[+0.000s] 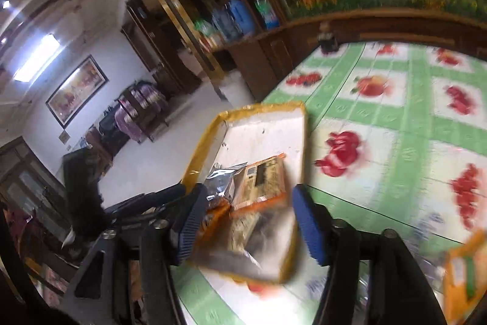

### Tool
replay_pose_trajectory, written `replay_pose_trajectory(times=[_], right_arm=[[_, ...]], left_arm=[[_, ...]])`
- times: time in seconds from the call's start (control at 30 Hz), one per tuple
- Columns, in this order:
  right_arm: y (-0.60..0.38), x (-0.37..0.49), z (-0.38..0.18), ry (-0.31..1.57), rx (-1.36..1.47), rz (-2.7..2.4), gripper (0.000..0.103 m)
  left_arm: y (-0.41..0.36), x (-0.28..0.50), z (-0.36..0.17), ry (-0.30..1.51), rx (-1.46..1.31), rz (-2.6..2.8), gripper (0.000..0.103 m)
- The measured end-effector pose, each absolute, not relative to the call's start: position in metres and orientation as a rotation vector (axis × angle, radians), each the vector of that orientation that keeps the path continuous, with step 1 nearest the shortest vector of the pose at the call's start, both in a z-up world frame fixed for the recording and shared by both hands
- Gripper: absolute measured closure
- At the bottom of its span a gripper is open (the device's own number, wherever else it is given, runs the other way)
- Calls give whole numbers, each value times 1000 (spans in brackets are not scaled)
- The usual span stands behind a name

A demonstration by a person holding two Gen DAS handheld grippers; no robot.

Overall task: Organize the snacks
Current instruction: 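Move both tools back to the remaining snacks on the table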

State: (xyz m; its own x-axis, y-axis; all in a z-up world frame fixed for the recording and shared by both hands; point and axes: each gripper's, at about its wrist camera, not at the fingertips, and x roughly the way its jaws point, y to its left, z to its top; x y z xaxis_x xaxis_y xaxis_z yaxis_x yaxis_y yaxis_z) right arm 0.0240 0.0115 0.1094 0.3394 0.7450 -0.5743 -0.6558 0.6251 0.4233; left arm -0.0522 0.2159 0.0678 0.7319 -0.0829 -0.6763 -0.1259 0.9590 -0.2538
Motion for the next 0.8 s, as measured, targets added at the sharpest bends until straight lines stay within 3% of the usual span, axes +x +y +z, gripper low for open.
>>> replay_pose_trajectory(times=[0.17, 0.33, 0.37, 0.47, 0.73, 0.8], right_arm=[[-64, -1, 115, 705, 157, 855, 34], [-122, 4, 100, 723, 262, 833, 32], [-131, 5, 97, 711, 273, 814, 32], [-151, 13, 83, 725, 340, 828, 32], [-175, 17, 75, 729, 456, 873, 32], [-176, 17, 73, 732, 466, 876, 32]], left_arm=[[164, -51, 75, 763, -228, -105, 43], [106, -40, 68, 831, -123, -245, 43], [95, -35, 65, 848, -91, -249, 44], [74, -17, 49, 930, -35, -256, 69], [45, 2, 22, 1019, 47, -212, 70], [43, -6, 23, 1027, 16, -237, 74]])
